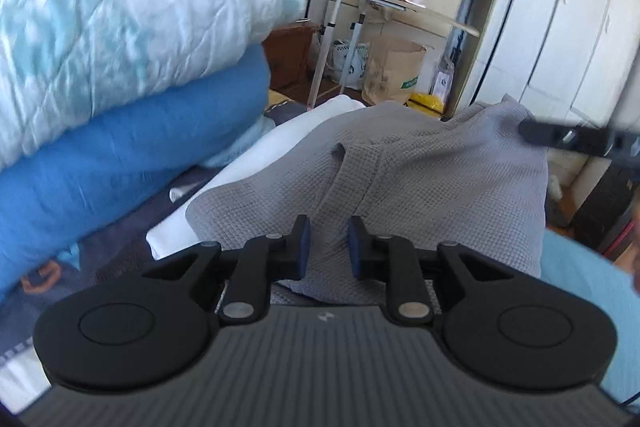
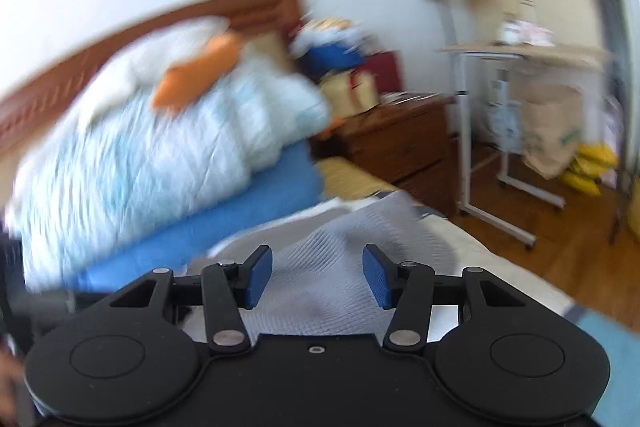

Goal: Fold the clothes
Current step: 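Lower the grey shirt onto the clothes stack and open both grippers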

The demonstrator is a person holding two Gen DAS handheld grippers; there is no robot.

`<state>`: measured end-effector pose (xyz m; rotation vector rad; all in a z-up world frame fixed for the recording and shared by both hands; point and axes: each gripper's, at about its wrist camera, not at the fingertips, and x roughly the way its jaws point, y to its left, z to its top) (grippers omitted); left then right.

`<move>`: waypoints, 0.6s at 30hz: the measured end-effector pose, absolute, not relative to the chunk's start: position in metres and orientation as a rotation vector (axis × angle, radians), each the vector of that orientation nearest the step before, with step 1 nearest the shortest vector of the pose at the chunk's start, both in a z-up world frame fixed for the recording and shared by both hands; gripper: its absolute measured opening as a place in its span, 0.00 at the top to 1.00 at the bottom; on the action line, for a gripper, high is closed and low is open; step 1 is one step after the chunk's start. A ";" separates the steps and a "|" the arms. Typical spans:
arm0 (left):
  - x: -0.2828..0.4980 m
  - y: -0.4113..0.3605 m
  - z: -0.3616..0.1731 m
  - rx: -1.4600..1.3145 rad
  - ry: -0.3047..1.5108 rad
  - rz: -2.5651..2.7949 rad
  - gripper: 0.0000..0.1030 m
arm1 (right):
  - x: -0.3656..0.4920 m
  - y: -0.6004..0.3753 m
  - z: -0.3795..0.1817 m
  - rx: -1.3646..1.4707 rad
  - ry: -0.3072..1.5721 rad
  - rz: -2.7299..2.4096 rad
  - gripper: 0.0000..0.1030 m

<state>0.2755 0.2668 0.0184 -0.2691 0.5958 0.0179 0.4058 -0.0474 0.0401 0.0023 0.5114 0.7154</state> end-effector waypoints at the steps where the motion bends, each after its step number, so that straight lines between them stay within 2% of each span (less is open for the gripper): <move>1: 0.276 0.268 0.017 -0.281 0.599 0.013 0.79 | 0.411 -0.038 0.038 -0.048 0.513 0.702 0.48; 4: 0.279 0.270 0.012 -0.317 0.607 0.000 0.79 | 0.435 -0.023 0.021 -0.074 0.548 0.652 0.52; 9: 0.286 0.268 0.006 -0.352 0.624 -0.003 0.79 | 0.450 -0.019 -0.014 0.004 0.573 0.586 0.51; 14: 0.290 0.263 0.010 -0.379 0.633 0.038 0.78 | 0.437 -0.032 -0.011 0.103 0.552 0.544 0.51; 15: 0.286 0.262 0.013 -0.394 0.632 0.055 0.72 | 0.429 -0.037 -0.004 0.148 0.535 0.528 0.50; 16: 0.281 0.261 0.017 -0.413 0.636 0.069 0.65 | 0.418 -0.043 0.002 0.200 0.516 0.505 0.44; 17: 0.273 0.258 0.022 -0.428 0.644 0.075 0.45 | 0.402 -0.050 0.008 0.244 0.498 0.460 0.38; 18: 0.262 0.252 0.028 -0.422 0.641 0.068 0.27 | 0.383 -0.056 0.014 0.260 0.475 0.389 0.22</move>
